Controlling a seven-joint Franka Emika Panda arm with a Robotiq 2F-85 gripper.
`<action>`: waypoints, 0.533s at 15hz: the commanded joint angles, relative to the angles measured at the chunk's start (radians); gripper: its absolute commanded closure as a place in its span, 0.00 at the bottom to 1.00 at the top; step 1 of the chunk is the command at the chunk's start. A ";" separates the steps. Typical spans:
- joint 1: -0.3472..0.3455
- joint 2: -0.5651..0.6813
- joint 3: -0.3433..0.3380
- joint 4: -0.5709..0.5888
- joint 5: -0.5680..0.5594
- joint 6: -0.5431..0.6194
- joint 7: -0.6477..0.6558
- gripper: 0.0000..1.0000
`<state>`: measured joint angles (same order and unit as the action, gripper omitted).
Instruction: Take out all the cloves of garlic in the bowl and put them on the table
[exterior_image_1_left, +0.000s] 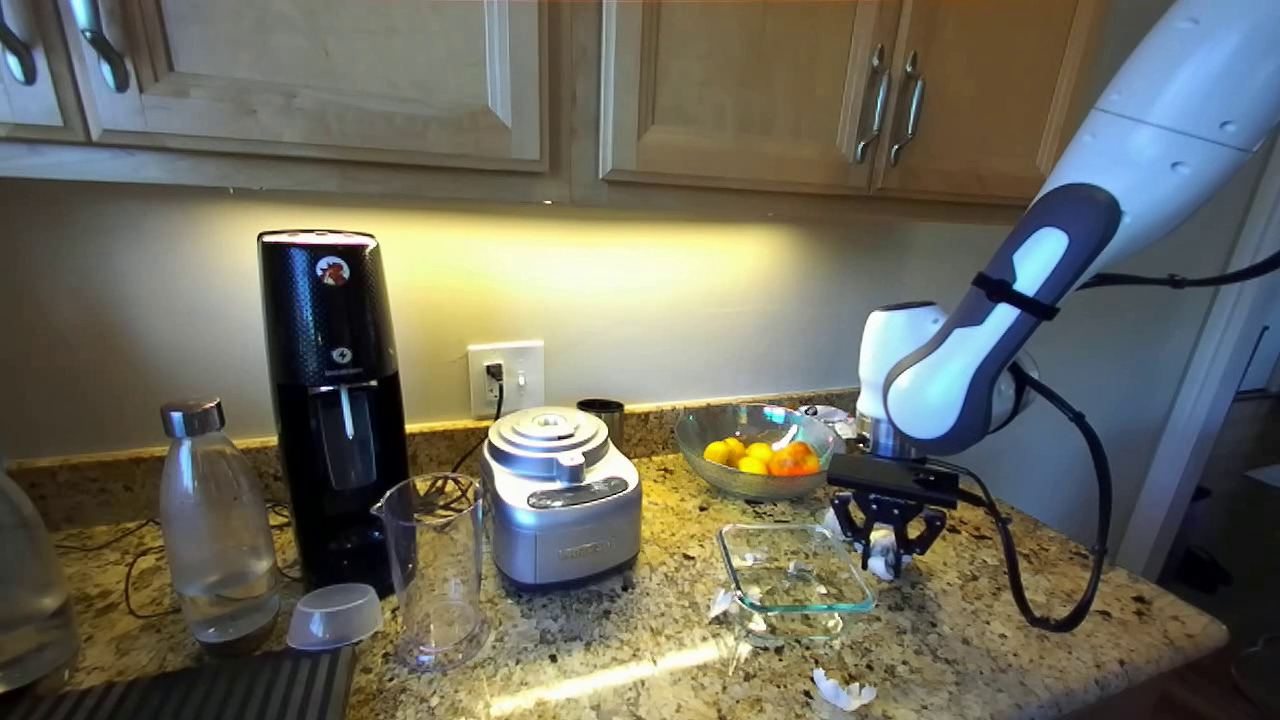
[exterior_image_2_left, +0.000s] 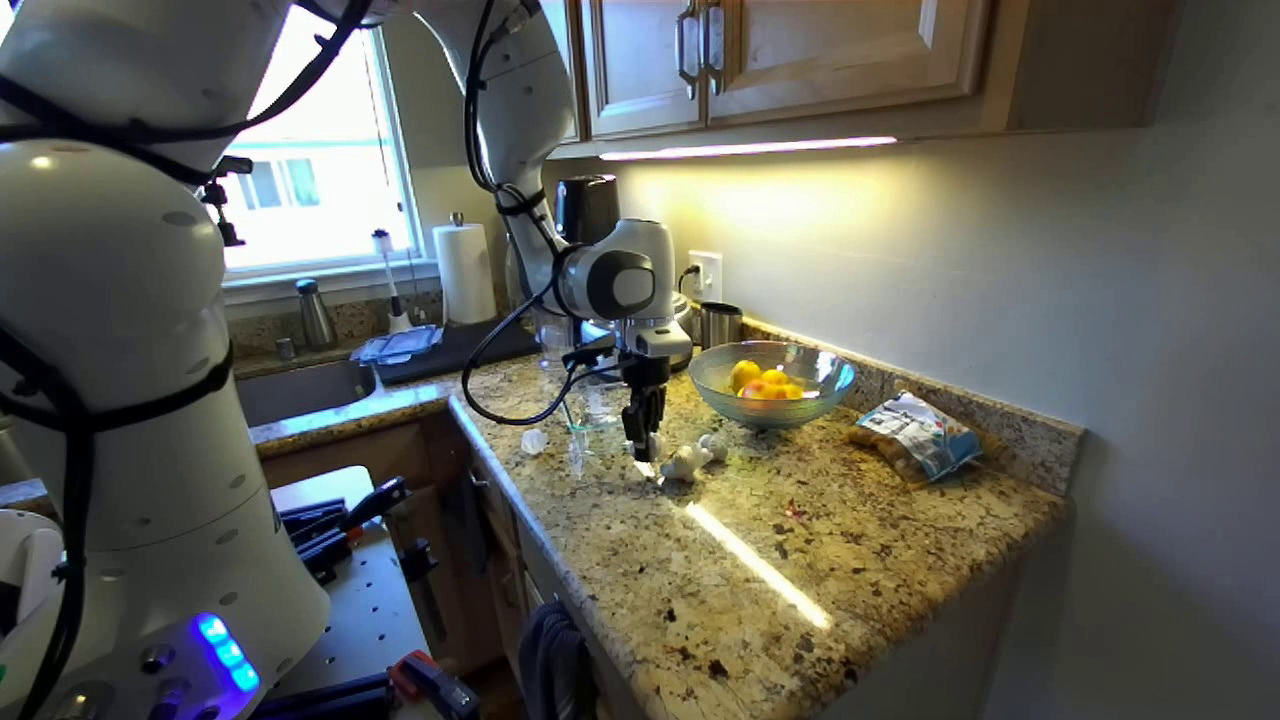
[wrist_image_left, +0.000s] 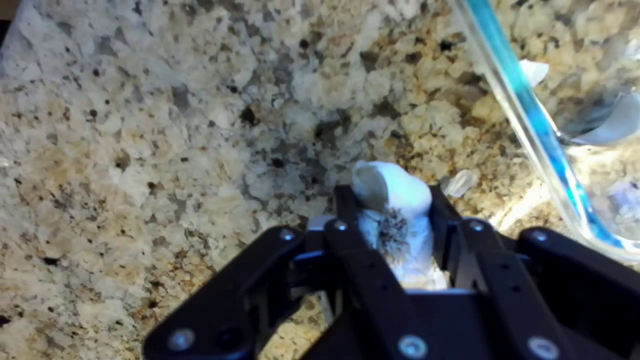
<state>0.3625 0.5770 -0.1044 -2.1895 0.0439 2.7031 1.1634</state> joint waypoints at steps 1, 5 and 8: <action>-0.013 -0.007 0.014 -0.019 0.017 0.021 0.026 0.85; 0.007 -0.055 -0.008 -0.050 0.002 0.036 0.046 0.24; 0.032 -0.101 -0.029 -0.077 -0.020 0.072 0.069 0.06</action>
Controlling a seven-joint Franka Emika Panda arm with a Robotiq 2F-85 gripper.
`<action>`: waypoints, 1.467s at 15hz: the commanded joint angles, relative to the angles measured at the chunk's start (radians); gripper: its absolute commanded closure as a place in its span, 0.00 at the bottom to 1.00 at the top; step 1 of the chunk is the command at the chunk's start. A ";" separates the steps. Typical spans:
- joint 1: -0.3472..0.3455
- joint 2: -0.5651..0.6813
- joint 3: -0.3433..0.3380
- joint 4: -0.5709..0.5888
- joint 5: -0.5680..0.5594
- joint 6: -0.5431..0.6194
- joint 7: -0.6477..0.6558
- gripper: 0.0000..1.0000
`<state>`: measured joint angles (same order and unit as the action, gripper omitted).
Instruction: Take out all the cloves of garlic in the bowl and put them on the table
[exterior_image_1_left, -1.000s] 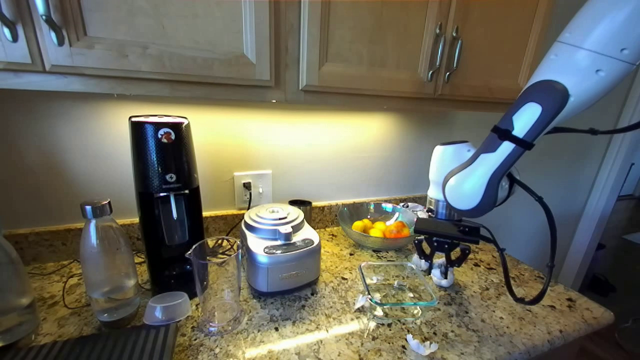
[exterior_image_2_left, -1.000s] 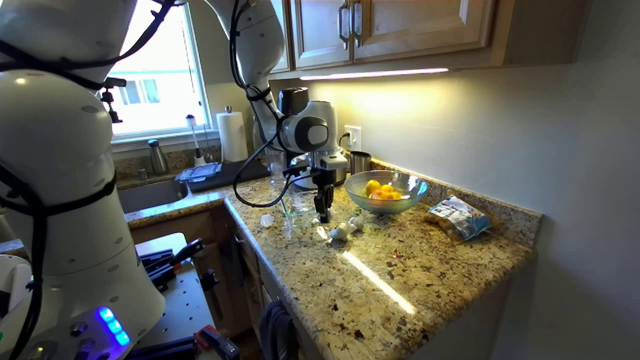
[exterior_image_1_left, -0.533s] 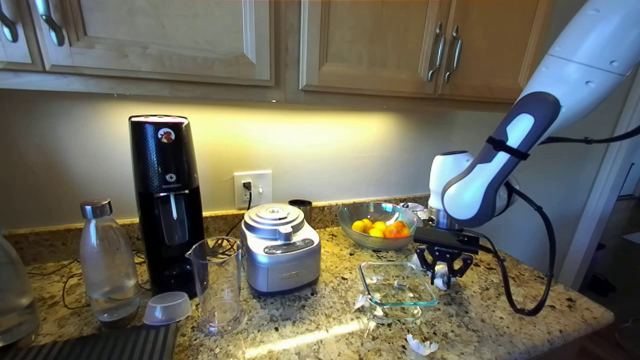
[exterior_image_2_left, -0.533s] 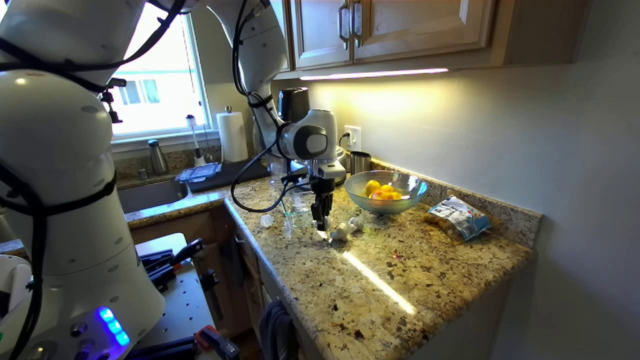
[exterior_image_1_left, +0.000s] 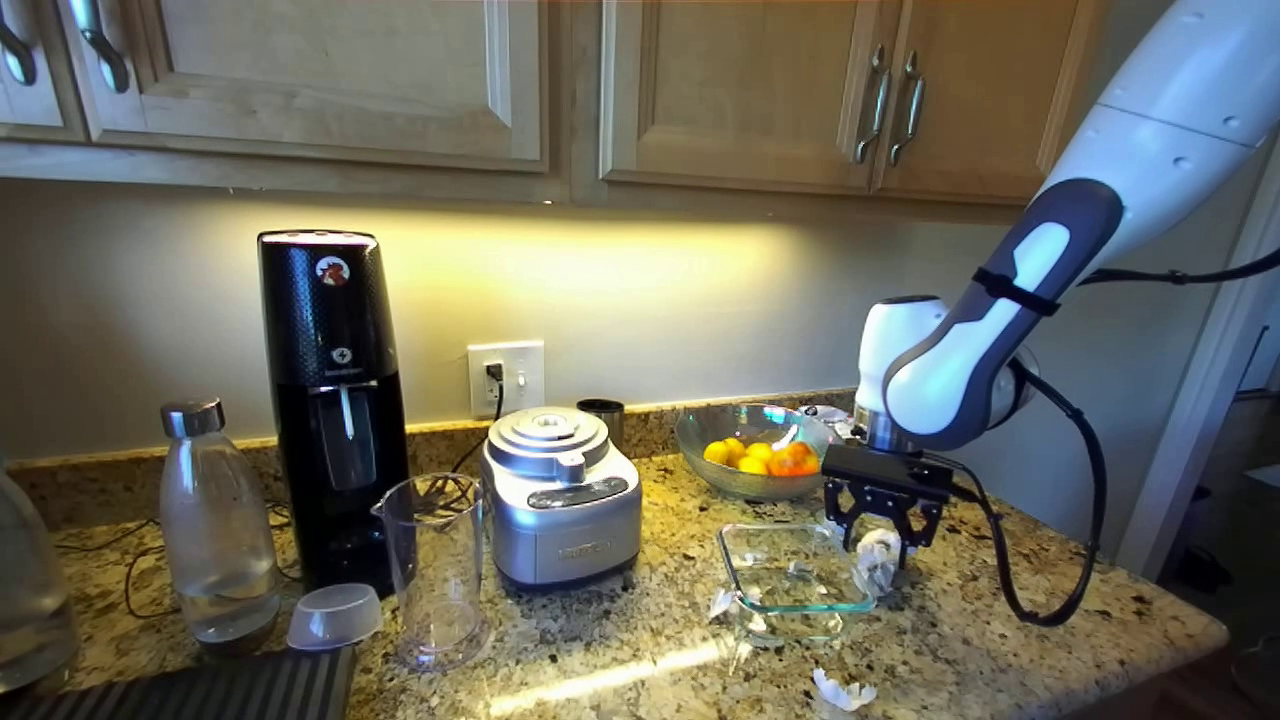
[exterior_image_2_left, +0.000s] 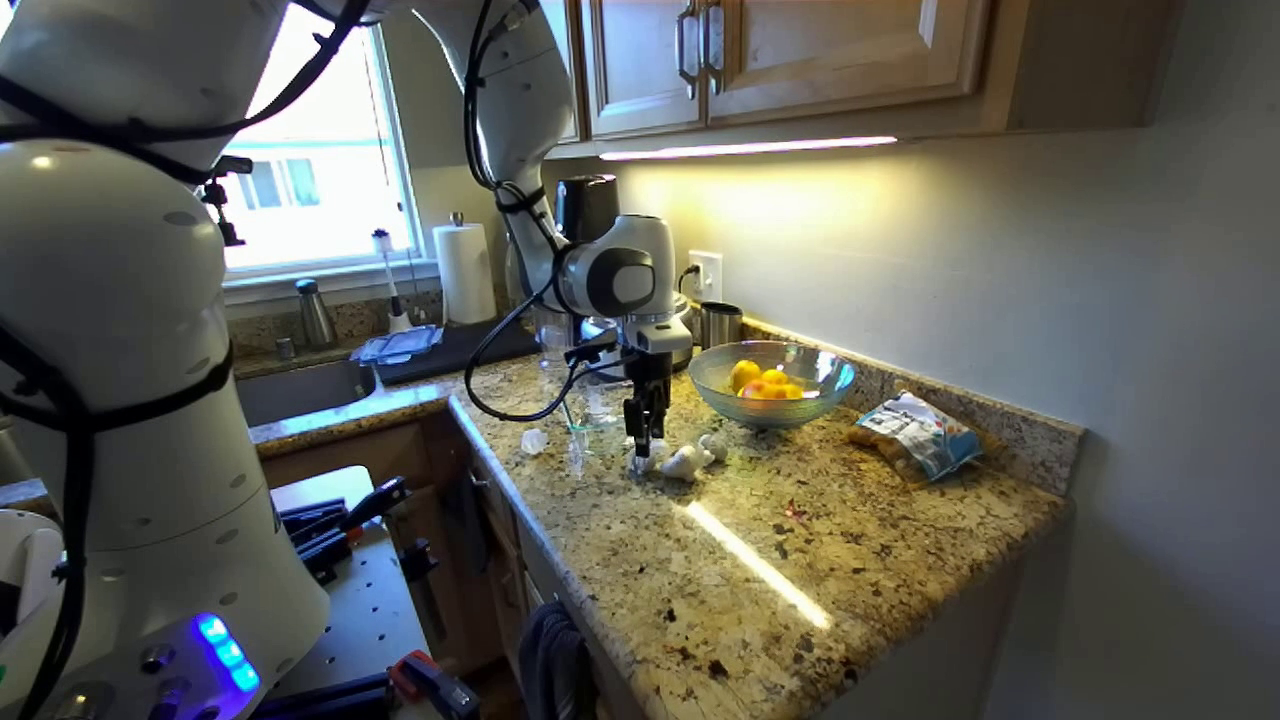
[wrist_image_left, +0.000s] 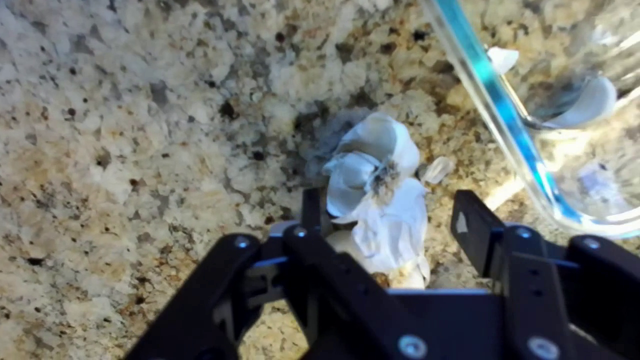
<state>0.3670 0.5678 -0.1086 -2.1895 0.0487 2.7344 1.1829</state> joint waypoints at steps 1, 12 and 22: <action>0.046 -0.114 -0.040 -0.088 -0.043 0.053 0.063 0.02; 0.083 -0.206 0.002 -0.052 -0.181 0.074 0.105 0.00; -0.064 -0.037 0.234 0.101 0.004 0.029 -0.246 0.00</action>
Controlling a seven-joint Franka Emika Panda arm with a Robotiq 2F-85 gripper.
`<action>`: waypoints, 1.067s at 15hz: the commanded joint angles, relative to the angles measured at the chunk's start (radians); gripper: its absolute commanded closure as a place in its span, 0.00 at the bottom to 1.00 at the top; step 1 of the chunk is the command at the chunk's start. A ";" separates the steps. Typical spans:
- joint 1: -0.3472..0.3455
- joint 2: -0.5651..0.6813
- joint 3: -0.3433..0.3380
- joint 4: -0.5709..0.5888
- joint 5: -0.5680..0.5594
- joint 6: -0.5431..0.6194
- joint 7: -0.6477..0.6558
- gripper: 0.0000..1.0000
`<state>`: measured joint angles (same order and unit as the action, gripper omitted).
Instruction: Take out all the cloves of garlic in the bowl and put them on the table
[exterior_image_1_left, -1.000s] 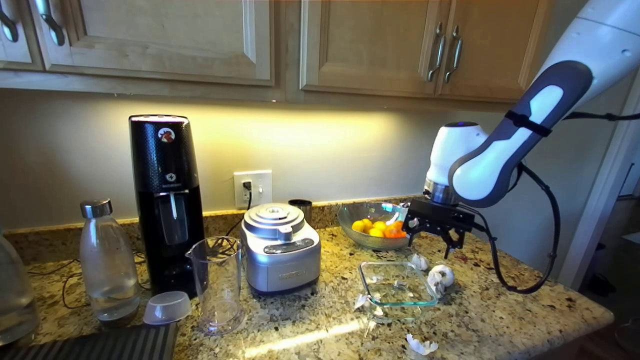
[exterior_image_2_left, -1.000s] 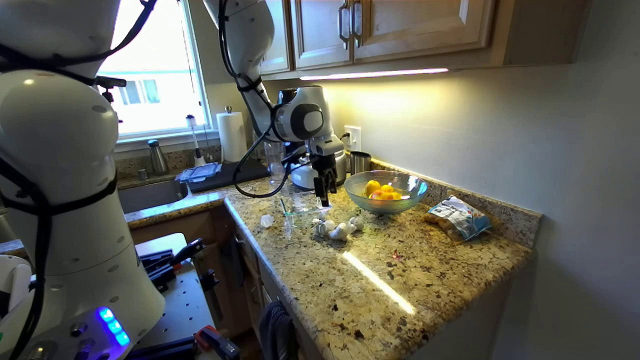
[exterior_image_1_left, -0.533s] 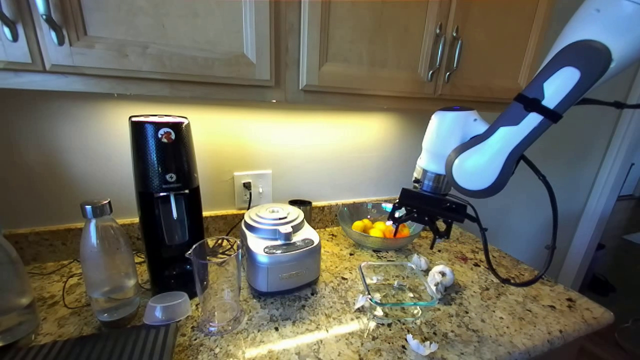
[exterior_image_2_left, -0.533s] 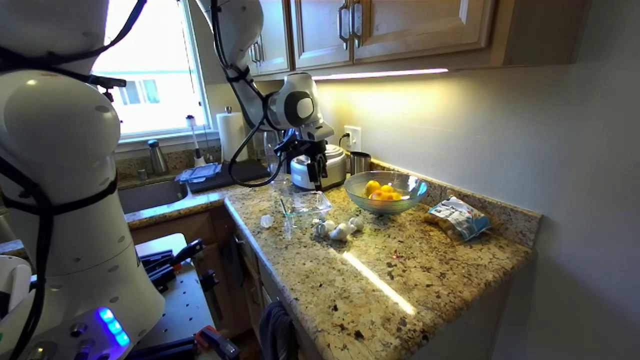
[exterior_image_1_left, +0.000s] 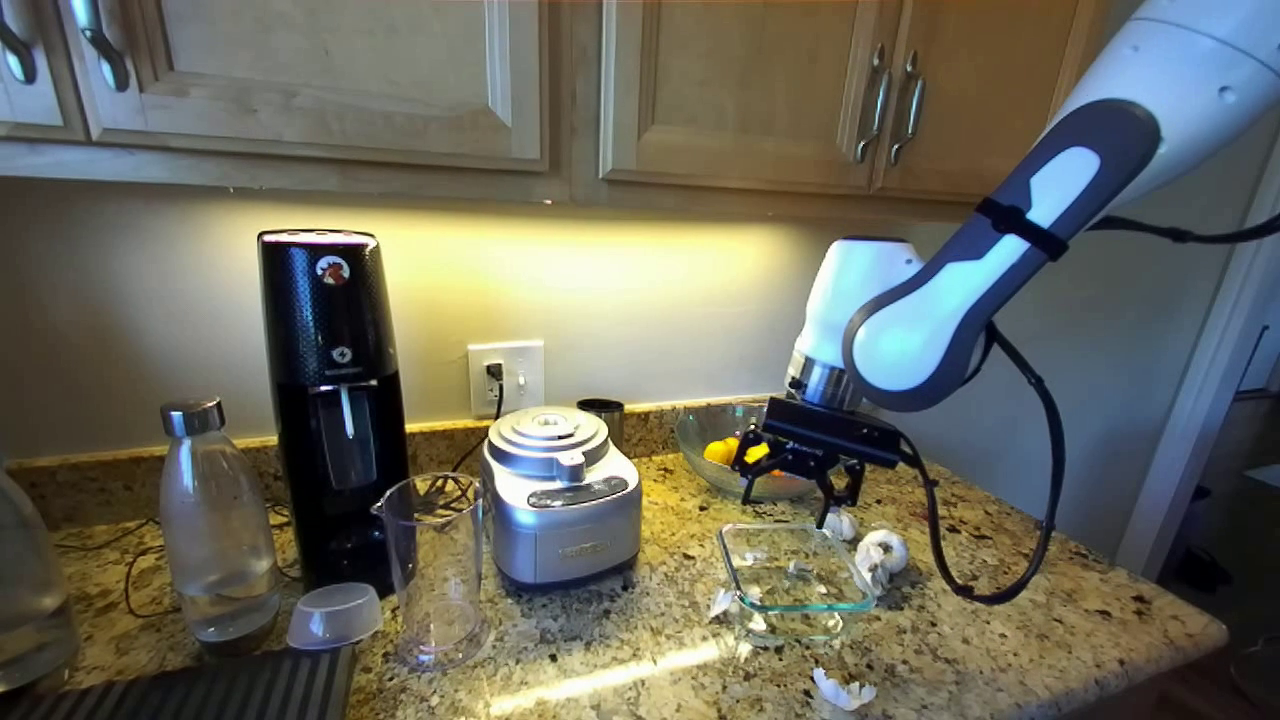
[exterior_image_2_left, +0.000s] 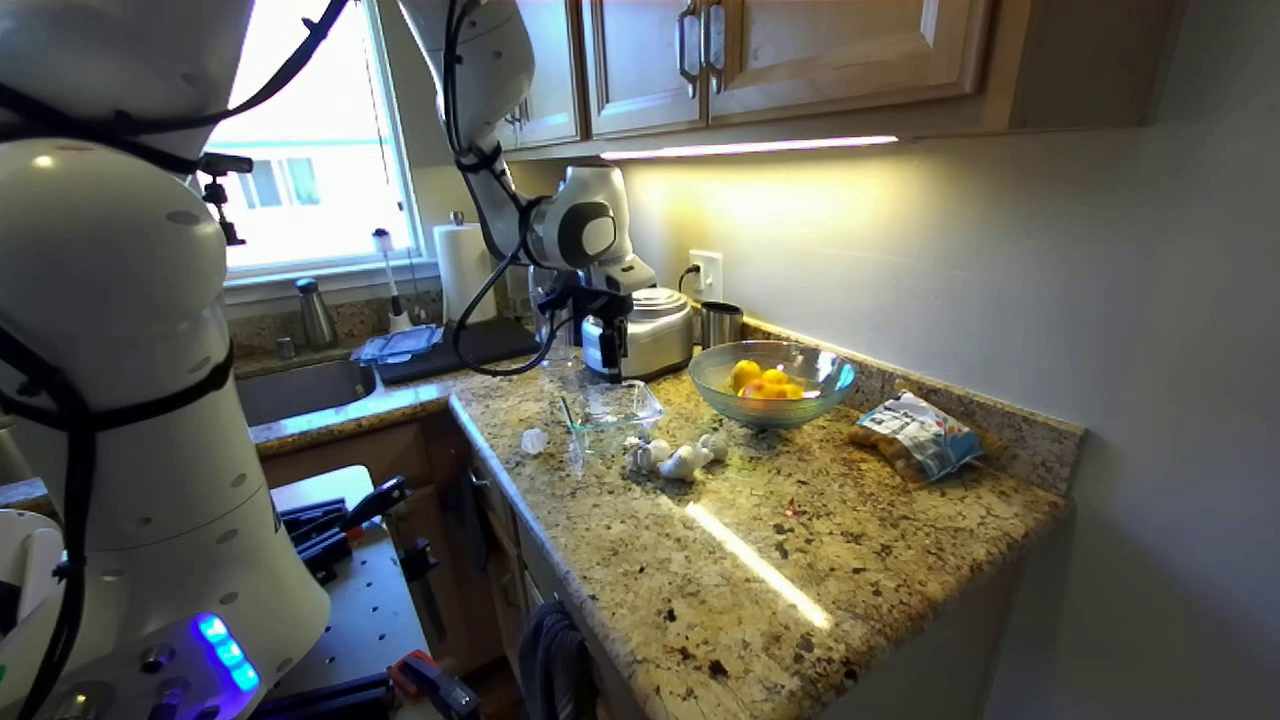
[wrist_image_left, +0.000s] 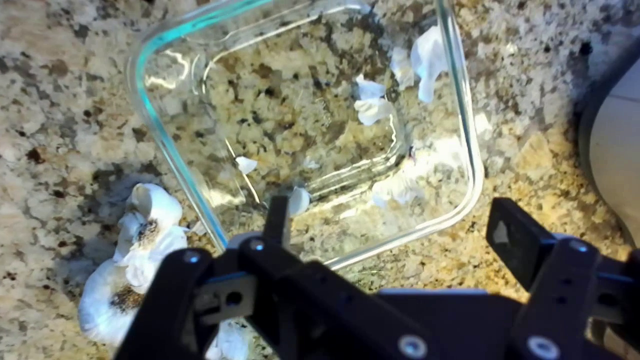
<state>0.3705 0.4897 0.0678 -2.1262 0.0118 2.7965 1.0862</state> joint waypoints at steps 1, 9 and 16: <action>-0.081 0.057 0.068 0.048 0.054 -0.040 -0.205 0.00; -0.064 0.134 0.027 0.095 0.066 -0.063 -0.424 0.00; 0.036 0.196 -0.078 0.144 0.004 -0.059 -0.451 0.00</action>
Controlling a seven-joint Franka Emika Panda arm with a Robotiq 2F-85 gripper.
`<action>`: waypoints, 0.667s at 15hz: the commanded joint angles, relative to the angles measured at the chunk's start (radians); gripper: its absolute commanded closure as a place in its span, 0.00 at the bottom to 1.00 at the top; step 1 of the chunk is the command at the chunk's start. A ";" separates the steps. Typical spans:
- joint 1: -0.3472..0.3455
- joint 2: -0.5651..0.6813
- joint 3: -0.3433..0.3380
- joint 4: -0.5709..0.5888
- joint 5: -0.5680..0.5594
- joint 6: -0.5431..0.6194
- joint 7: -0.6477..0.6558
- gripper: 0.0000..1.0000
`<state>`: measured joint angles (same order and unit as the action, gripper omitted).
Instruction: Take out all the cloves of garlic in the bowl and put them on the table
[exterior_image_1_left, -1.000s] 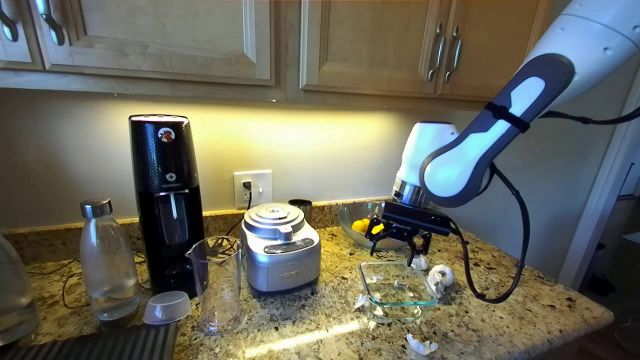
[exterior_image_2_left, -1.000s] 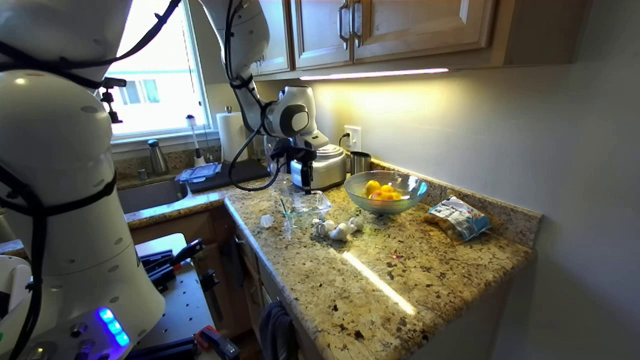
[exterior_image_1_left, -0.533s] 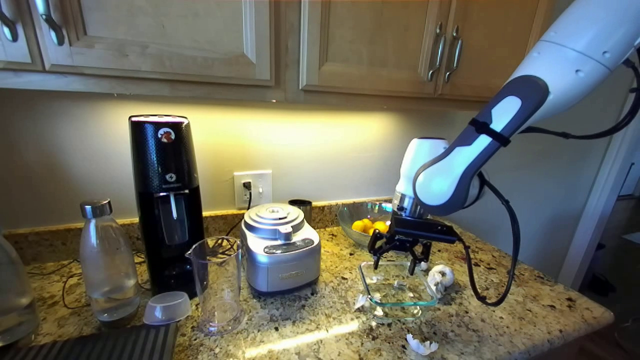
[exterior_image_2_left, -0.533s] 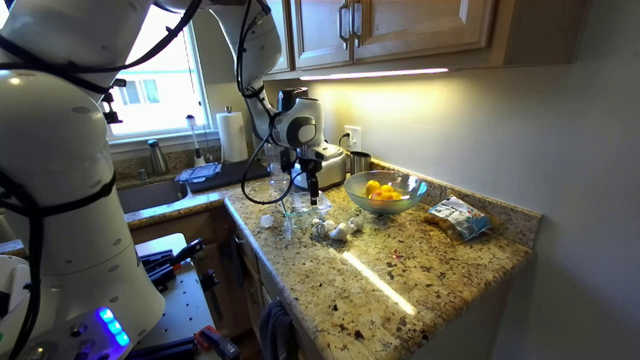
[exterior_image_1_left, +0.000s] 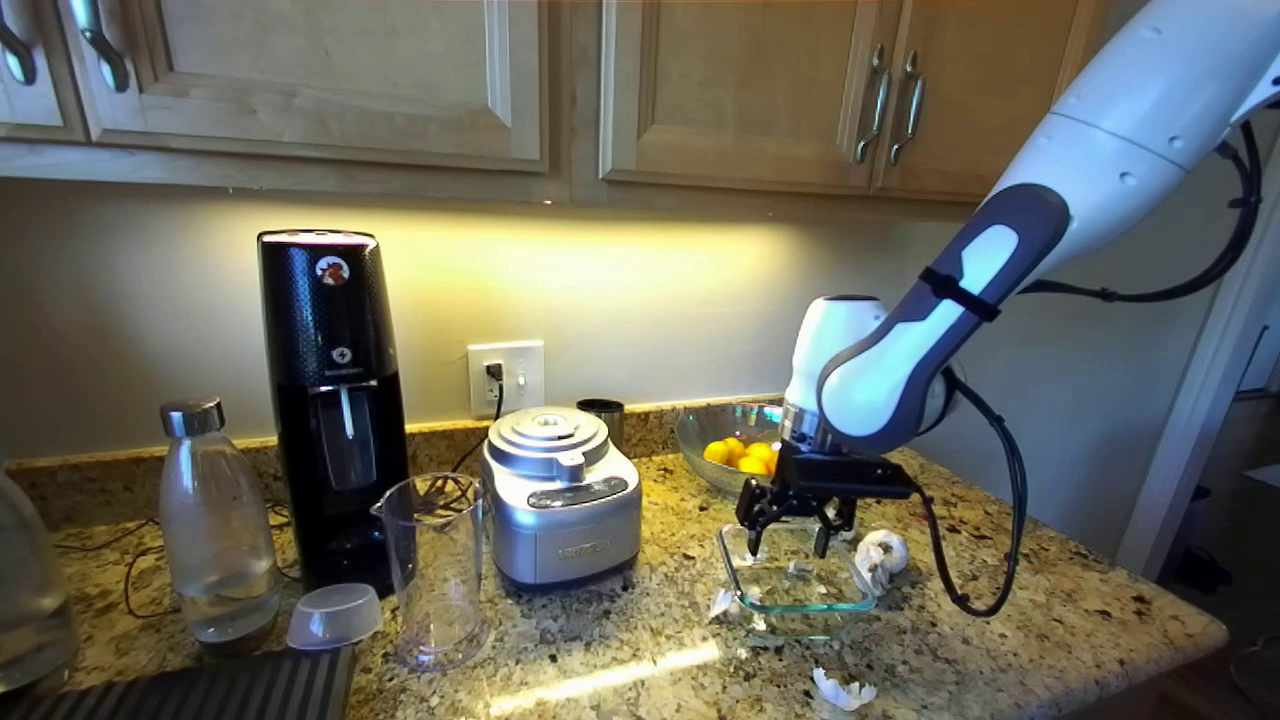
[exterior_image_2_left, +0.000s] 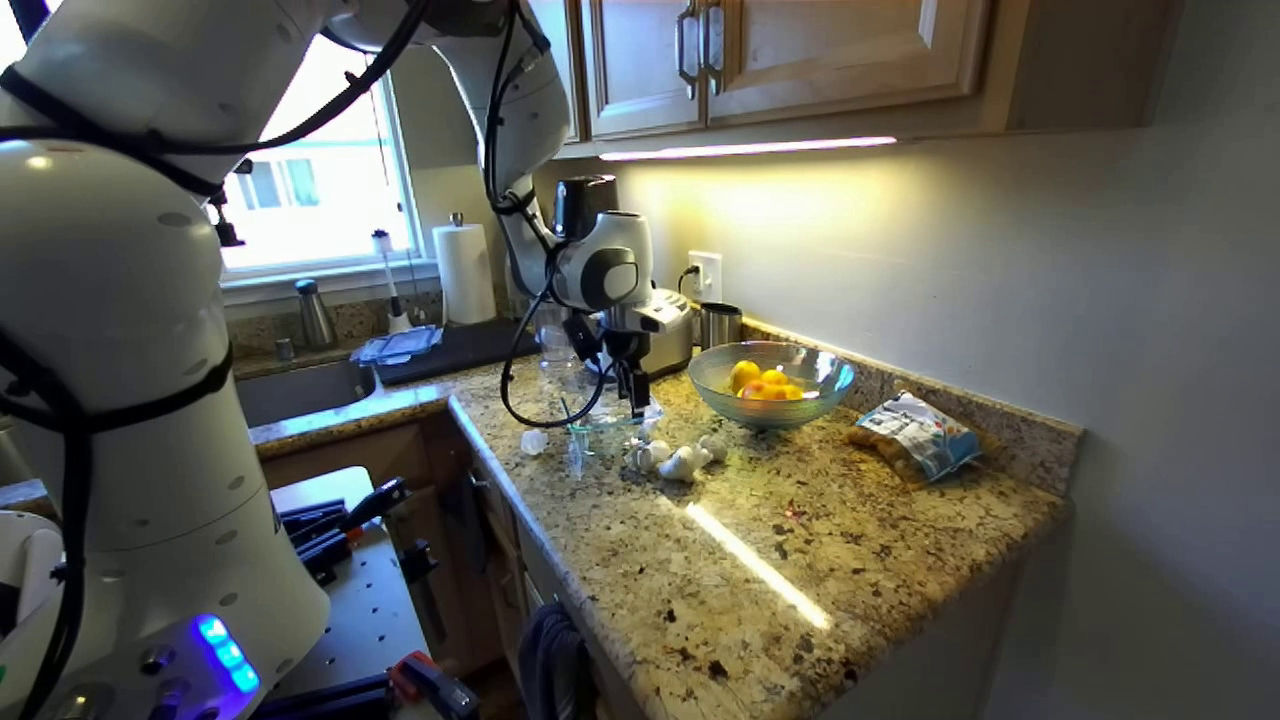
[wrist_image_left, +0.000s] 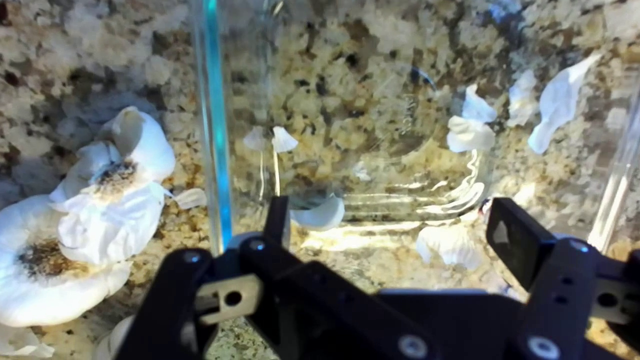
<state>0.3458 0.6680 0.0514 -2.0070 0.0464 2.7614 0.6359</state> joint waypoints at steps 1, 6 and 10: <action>0.077 0.026 -0.076 0.030 -0.039 -0.024 0.002 0.00; 0.143 0.069 -0.121 0.063 -0.072 -0.025 0.007 0.00; 0.183 0.093 -0.150 0.076 -0.103 -0.020 0.007 0.00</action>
<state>0.4912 0.7512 -0.0609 -1.9434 -0.0262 2.7614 0.6347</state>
